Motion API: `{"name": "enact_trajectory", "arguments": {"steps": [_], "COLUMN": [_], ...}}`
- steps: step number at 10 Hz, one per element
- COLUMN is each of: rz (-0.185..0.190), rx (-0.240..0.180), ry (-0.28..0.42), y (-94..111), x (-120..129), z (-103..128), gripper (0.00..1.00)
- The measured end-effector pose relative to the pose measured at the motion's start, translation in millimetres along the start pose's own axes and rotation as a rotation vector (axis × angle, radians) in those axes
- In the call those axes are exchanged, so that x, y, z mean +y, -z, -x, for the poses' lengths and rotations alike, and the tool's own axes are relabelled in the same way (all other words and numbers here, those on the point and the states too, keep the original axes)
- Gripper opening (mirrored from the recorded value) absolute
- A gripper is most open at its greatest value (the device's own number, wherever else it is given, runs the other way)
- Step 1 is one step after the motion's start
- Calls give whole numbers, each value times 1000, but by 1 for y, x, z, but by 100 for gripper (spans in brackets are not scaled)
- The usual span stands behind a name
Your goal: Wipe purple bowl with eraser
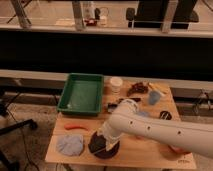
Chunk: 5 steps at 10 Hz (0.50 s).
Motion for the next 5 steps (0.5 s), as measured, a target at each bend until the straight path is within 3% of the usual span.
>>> {"name": "enact_trajectory", "arguments": {"steps": [3,5], "rz": [-5,8], "rx": [-2,4], "ry": [-12,-21], "y": [5,-3], "x": [-1,0], "z": [-3,-6], "gripper": [78,63]}}
